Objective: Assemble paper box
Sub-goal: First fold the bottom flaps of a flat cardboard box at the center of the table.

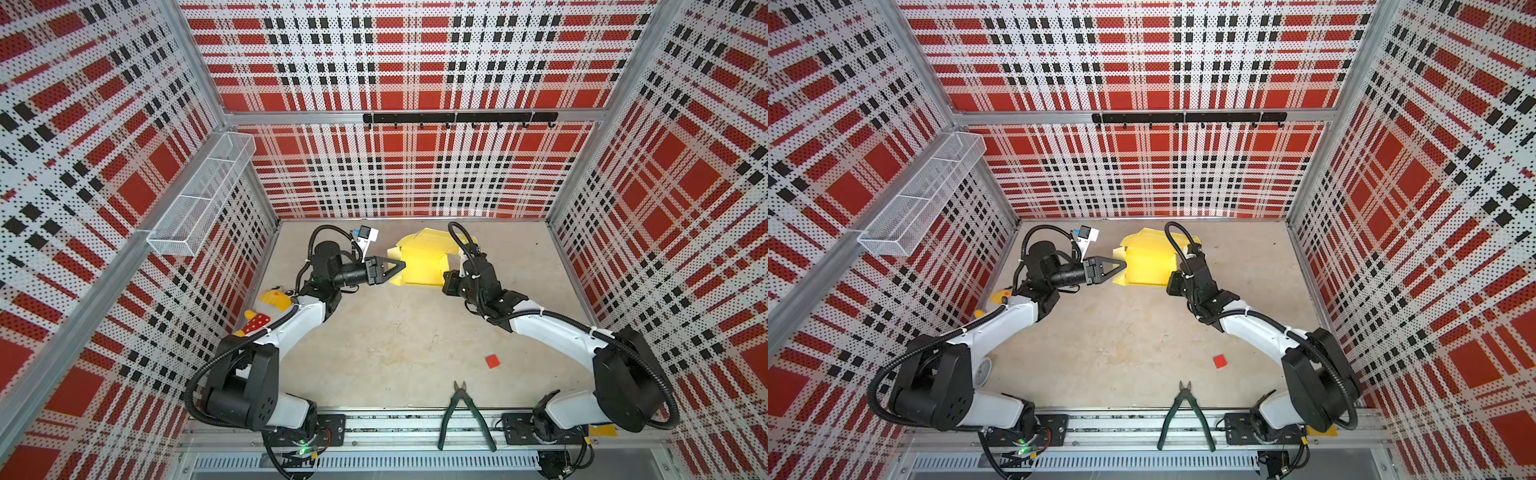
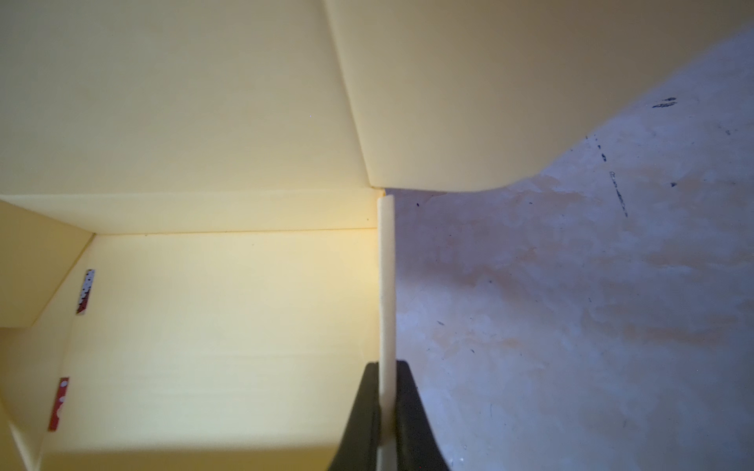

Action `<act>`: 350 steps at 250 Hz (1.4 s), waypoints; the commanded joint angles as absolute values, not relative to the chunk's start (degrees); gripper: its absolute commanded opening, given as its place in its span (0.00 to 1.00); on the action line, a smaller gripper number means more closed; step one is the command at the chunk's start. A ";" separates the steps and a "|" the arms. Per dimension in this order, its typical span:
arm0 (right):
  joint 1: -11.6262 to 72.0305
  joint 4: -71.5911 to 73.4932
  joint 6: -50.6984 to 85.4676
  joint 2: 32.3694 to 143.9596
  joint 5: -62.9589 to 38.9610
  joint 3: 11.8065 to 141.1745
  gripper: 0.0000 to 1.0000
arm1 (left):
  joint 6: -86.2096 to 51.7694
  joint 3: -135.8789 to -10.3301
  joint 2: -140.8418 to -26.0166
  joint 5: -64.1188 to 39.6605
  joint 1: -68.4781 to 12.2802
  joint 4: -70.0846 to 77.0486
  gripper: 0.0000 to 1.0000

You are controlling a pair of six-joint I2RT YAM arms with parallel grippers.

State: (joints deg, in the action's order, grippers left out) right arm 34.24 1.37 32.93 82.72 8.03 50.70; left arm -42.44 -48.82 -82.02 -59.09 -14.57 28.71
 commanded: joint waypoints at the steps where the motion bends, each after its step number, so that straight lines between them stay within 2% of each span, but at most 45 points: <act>1: 33.02 2.49 32.07 79.41 9.43 49.78 0.00 | -43.39 -49.53 -79.51 -58.59 -10.93 28.39 0.48; 44: 31.02 4.39 33.31 77.55 7.19 47.70 0.00 | -40.94 -47.75 -78.59 -55.81 -7.74 25.96 0.56; 76: 31.13 5.35 33.31 78.66 4.75 48.60 0.00 | -37.02 -47.57 -79.39 -53.47 -9.71 20.17 0.64; 111: 32.23 5.89 32.75 79.72 4.65 49.50 0.00 | -36.39 -48.11 -80.94 -53.87 -12.83 19.86 0.65; 134: 32.72 5.63 32.60 80.79 4.34 50.19 0.00 | -36.41 -48.64 -81.70 -54.31 -14.12 19.80 0.62; 187: 34.20 2.81 31.83 82.77 7.11 52.26 0.00 | -36.60 -49.55 -82.70 -54.69 -15.82 19.84 0.46; 291: 38.77 -2.81 33.89 86.13 16.11 56.83 0.00 | -30.12 -50.80 -83.49 -49.62 -16.42 11.11 0.44; 327: 40.89 -4.67 33.89 87.59 19.58 59.32 0.00 | -26.52 -51.55 -83.70 -47.22 -16.50 7.42 0.36; 350: 42.45 -7.74 34.47 88.88 23.49 61.80 0.00 | -23.59 -52.70 -83.93 -44.15 -16.45 3.15 0.35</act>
